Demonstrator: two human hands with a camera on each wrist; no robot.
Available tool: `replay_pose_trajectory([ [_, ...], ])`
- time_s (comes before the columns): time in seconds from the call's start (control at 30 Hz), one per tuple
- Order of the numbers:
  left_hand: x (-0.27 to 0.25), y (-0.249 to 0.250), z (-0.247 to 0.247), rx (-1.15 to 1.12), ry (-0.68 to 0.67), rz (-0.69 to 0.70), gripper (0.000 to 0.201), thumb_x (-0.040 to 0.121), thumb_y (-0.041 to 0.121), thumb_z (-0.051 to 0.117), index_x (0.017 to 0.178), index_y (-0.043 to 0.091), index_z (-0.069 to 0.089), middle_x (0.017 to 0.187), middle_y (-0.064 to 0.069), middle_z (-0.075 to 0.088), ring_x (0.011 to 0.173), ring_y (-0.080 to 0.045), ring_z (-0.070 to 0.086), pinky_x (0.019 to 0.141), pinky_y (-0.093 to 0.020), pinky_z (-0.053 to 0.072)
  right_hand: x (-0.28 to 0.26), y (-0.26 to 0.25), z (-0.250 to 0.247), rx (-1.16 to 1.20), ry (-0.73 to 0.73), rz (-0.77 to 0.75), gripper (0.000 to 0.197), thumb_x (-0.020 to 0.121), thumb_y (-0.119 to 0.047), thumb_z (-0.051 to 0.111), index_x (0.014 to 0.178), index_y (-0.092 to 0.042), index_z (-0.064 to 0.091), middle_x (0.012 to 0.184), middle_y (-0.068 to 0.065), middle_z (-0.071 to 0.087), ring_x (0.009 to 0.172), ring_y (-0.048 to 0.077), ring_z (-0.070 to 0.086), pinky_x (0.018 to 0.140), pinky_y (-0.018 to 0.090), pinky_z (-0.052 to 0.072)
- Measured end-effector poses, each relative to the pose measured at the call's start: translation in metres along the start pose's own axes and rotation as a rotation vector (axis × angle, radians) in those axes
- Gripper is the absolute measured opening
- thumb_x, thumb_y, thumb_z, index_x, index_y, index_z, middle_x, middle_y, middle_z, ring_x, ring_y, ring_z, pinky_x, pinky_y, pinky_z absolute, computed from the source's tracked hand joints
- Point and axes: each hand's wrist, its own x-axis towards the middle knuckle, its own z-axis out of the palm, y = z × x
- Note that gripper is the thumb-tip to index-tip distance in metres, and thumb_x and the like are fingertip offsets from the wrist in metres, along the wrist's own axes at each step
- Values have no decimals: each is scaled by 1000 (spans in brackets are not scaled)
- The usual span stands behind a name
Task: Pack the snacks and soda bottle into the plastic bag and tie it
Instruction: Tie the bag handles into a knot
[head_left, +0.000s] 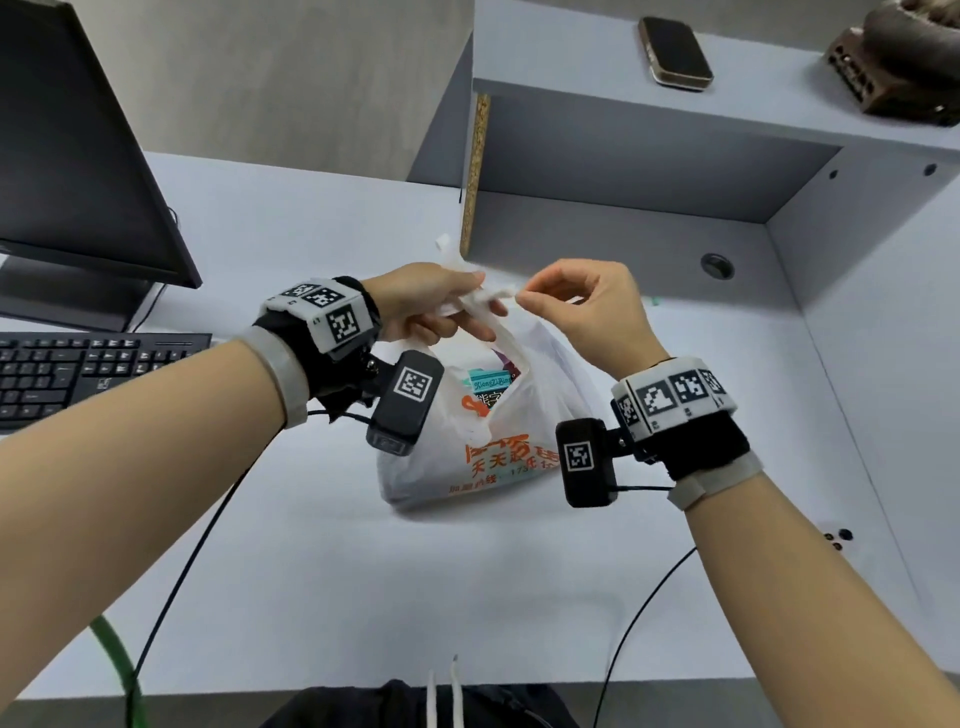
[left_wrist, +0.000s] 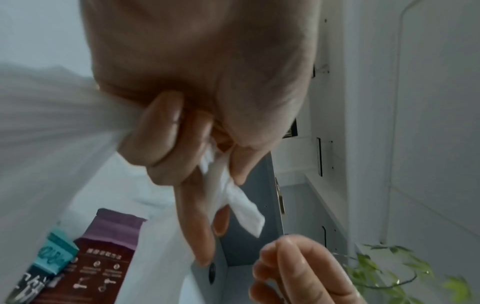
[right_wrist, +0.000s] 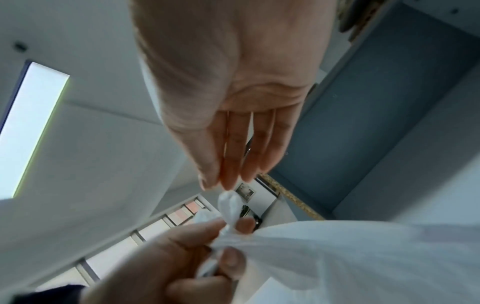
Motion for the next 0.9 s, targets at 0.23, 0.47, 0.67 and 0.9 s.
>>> replay_pose_trajectory([
  [0.23, -2, 1, 8, 98, -15, 13, 39, 99, 33, 35, 85, 7, 59, 68, -3, 74, 31, -2, 23, 35, -13, 18, -1, 0, 14, -162, -154, -47, 18, 77, -30, 74, 87, -21, 62, 77, -9, 60, 63, 4, 52, 59, 16, 45],
  [0.47, 1, -8, -1, 242, 138, 49, 39, 88, 22, 62, 49, 16, 56, 38, 6, 43, 32, -4, 31, 35, -14, 25, -10, -4, 28, -22, -367, -11, 12, 74, -12, 77, 68, -19, 69, 69, -8, 67, 63, 5, 63, 63, 17, 54],
  [0.67, -3, -9, 2, 817, 206, 281, 22, 78, 3, 61, 71, 24, 59, 91, -1, 71, 52, -2, 62, 58, -23, 50, 16, 19, 25, 103, -398, 208, 28, 89, -25, 61, 65, -12, 67, 63, -1, 65, 53, -1, 59, 61, 18, 50],
  [0.9, 11, -23, -4, 985, 484, 640, 19, 78, -2, 53, 87, 7, 68, 95, -9, 65, 81, -29, 59, 67, -33, 42, 49, 22, 48, 178, -409, 438, 50, 100, -42, 29, 72, -14, 61, 66, 4, 57, 63, 15, 54, 74, 26, 45],
])
